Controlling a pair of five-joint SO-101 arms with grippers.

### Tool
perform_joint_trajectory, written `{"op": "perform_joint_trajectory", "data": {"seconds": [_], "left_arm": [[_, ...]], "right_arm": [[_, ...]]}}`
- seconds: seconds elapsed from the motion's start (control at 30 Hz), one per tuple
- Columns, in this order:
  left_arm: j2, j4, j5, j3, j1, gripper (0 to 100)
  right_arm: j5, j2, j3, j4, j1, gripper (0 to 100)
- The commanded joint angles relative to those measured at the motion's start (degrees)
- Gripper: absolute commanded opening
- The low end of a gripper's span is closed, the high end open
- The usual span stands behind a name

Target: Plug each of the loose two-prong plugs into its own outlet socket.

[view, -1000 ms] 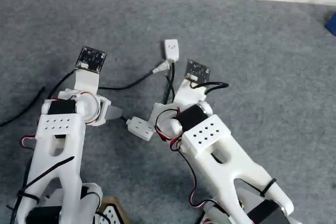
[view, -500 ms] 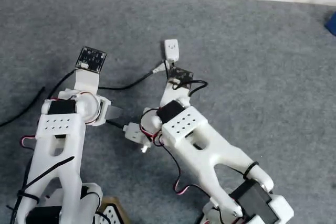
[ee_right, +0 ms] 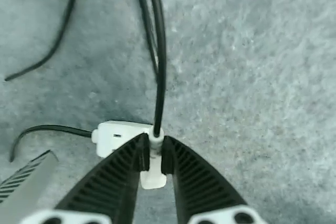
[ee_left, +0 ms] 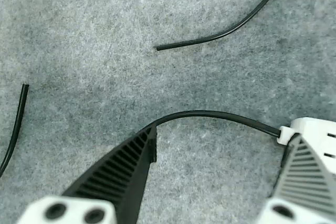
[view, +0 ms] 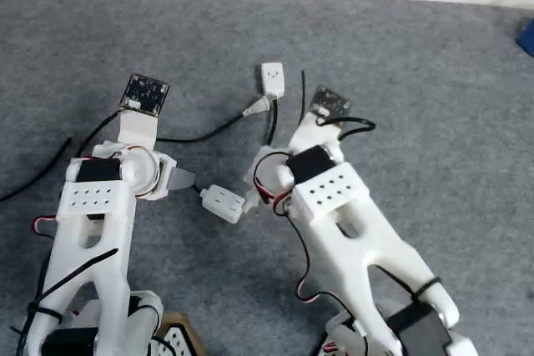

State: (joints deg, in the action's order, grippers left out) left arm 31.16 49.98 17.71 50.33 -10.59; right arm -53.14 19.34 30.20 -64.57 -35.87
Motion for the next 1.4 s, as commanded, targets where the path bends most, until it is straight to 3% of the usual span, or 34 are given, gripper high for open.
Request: {"op": "perform_joint_trajectory", "data": {"seconds": [0.0, 0.23, 0.43, 0.63, 0.8, 0.93, 1.1, 1.23, 1.37], "left_arm": [[-0.13, -0.97, -0.53, -0.22, -0.31, 37], [-0.13, -0.97, -0.53, -0.22, -0.22, 37], [-0.13, -0.97, -0.35, -0.13, 1.27, 37], [0.13, -0.53, -0.26, -0.40, 5.14, 37], [0.48, 10.29, -0.26, -7.08, 13.23, 37], [0.48, 20.84, -0.18, -16.66, 14.73, 37], [2.51, 31.03, -0.62, -21.49, 19.56, 38], [11.65, 31.91, -4.75, -19.03, 21.85, 39], [19.74, 28.13, -6.24, -13.41, 22.20, 43]], "right_arm": [[-0.44, 2.68, -2.77, 0.40, 0.84, 0.5], [0.26, 2.07, -2.68, 5.49, 4.97, 0.5], [12.13, 2.07, -2.24, 8.13, 4.97, 0.5], [34.20, 2.51, -2.68, 2.95, 5.23, 0.5], [67.08, 9.45, -2.68, -2.59, 6.29, 0.5], [66.99, 21.05, -2.51, 0.22, 6.37, 0.5], [62.07, 37.14, 7.60, 15.60, 6.20, 0.5], [58.46, 40.57, 22.37, 25.10, 4.88, 0.5], [54.86, 40.66, 24.84, 25.89, 0.04, 0.5]]}}
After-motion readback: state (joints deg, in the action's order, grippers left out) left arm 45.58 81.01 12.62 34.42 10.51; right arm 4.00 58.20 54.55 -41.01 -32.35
